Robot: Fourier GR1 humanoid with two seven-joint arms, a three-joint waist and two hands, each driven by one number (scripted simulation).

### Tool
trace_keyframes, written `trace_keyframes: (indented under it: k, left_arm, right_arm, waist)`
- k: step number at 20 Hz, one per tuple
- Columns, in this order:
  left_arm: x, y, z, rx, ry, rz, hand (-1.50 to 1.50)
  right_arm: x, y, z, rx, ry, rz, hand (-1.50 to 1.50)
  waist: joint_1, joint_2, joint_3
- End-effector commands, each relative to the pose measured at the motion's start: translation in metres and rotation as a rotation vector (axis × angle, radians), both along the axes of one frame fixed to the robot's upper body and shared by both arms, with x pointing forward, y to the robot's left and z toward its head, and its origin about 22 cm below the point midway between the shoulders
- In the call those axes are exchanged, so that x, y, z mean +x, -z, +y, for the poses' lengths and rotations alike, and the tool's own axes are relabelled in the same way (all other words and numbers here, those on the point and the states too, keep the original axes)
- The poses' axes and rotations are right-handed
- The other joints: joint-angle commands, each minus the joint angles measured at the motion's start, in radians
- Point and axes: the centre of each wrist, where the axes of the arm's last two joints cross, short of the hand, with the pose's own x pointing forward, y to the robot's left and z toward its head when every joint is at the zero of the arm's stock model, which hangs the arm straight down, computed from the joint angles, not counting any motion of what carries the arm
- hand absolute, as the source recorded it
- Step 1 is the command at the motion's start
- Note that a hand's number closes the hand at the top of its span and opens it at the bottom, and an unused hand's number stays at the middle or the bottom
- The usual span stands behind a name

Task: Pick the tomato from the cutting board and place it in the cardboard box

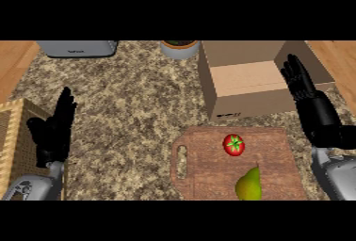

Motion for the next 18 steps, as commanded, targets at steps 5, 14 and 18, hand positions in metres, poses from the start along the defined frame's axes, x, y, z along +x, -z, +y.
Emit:
trace_keyframes:
  k: [5, 14, 18]
  left_arm:
    - [0.004, -0.064, 0.002, 0.206, 0.354, -0.217, 0.0]
    - [0.013, -0.058, 0.012, 0.237, 0.528, -0.228, 0.0]
    - [0.005, -0.05, -0.001, 0.201, 0.572, -0.215, 0.0]
  right_arm:
    - [-0.007, -0.093, -0.042, -0.02, 0.013, -0.232, -1.5]
    - [-0.04, -0.046, -0.096, -0.477, -0.049, -0.186, -1.5]
    - [-0.038, -0.048, -0.078, -0.671, -0.108, -0.237, -1.5]
  waist:
    - [-0.026, 0.038, 0.003]
    - [-0.004, 0.051, 0.004]
    - [0.016, 0.051, 0.003]
